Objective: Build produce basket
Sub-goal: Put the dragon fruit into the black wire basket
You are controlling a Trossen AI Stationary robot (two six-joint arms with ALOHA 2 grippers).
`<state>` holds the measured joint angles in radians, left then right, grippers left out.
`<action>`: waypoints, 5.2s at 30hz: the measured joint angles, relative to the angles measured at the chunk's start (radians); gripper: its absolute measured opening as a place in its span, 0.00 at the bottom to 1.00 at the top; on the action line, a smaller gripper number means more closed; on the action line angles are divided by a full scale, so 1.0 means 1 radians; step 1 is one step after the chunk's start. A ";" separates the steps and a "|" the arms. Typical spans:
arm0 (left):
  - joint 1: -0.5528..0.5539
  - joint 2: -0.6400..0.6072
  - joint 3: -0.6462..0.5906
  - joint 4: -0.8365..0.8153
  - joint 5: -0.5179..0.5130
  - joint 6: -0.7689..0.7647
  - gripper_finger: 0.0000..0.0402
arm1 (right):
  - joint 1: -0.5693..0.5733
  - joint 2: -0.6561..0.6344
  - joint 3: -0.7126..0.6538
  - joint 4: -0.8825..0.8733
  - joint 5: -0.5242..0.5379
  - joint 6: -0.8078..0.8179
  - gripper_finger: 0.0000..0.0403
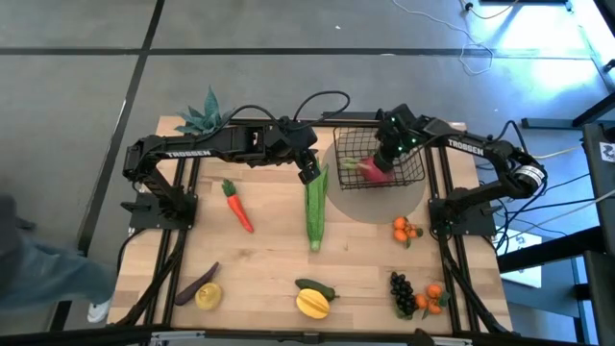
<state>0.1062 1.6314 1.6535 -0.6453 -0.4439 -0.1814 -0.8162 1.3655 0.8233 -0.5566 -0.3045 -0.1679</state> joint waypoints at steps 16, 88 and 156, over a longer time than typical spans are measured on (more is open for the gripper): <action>0.000 0.000 0.001 -0.025 0.000 0.000 0.27 | 0.057 -0.006 0.257 -0.014 0.061 -0.021 0.00; 0.027 0.000 0.001 -0.027 -0.001 0.000 0.27 | 0.140 -0.057 -0.273 0.775 0.197 0.303 0.00; 0.027 0.000 0.000 -0.027 -0.001 -0.003 0.27 | 0.260 -0.014 -0.264 0.901 0.075 -0.200 0.30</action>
<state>0.1333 1.6310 1.6531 -0.6727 -0.4446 -0.1848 -0.5560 1.3514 0.5591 0.3447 -0.2298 -0.3679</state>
